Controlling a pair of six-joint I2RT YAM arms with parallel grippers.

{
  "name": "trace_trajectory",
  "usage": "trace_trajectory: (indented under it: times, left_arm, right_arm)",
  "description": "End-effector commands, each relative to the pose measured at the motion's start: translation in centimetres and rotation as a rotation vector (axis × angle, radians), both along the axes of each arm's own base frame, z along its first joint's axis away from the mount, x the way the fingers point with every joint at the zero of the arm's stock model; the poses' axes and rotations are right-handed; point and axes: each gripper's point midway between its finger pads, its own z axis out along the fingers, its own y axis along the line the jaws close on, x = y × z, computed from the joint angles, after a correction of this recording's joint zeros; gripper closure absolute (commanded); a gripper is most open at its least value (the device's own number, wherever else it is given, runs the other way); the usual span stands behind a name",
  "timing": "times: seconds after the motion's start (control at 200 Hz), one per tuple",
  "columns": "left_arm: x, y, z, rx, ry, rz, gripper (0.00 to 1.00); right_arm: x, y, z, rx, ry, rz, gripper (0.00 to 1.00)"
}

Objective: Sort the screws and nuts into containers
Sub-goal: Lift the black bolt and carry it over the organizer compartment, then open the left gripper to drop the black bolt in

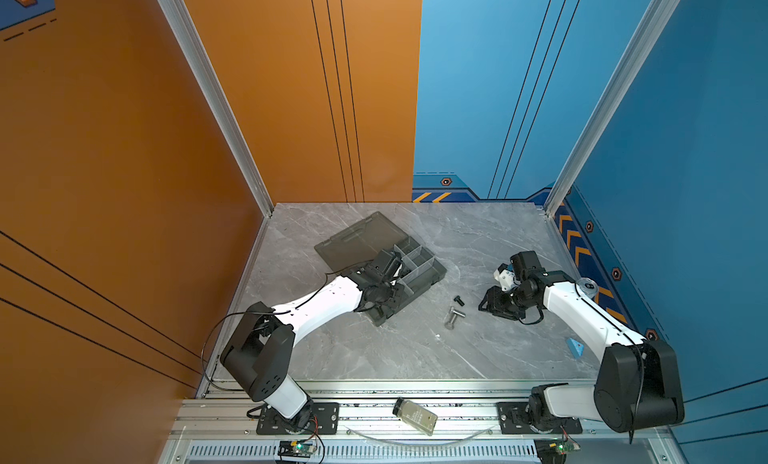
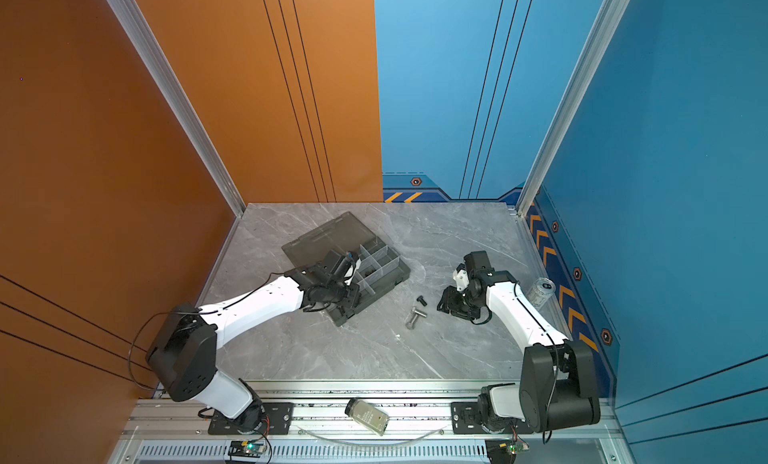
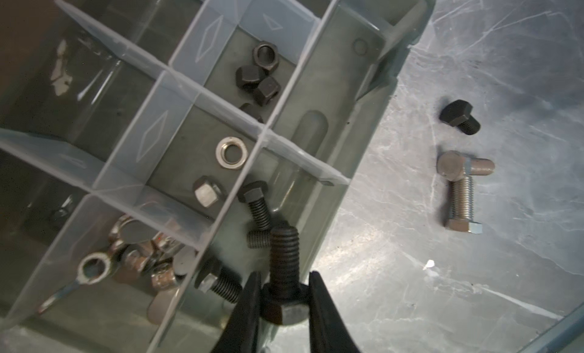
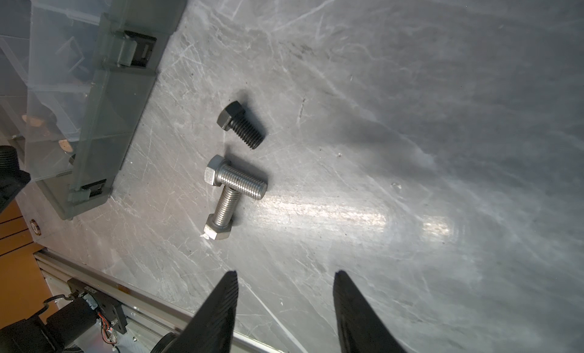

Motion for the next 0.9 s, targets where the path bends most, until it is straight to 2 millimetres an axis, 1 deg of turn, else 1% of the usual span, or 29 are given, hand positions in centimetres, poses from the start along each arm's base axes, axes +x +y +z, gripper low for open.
trace_trajectory:
  times: [0.0,0.235,0.506,0.601,0.666,0.731,0.891]
  left_arm:
    - [0.1,1.4,-0.3,0.034,-0.005,0.01,1.0]
    - [0.2,2.1,-1.7,0.055,0.027,0.025,1.0]
    - [0.2,2.0,-2.1,0.06,0.036,0.022,1.0]
    - [0.2,2.1,-2.1,0.062,0.035,0.027,0.94]
    - [0.2,2.1,-1.9,0.061,0.031,0.028,0.87]
    - [0.2,2.2,-2.0,0.065,0.032,0.029,0.82]
    - [0.2,2.2,-1.8,0.061,0.029,0.028,0.74]
  right_arm:
    - [-0.2,0.1,-0.1,0.009,0.015,-0.008,0.48]
    - [-0.3,0.1,-0.2,0.008,0.019,-0.007,0.48]
    - [-0.3,0.1,-0.2,0.008,0.019,-0.006,0.48]
    - [-0.3,0.2,-0.2,0.008,0.018,-0.005,0.48]
    - [-0.4,0.2,-0.2,0.009,0.019,-0.004,0.48]
    - [-0.4,0.2,-0.1,0.009,0.017,-0.003,0.48]
    - [-0.4,0.2,-0.1,0.01,0.017,-0.003,0.48]
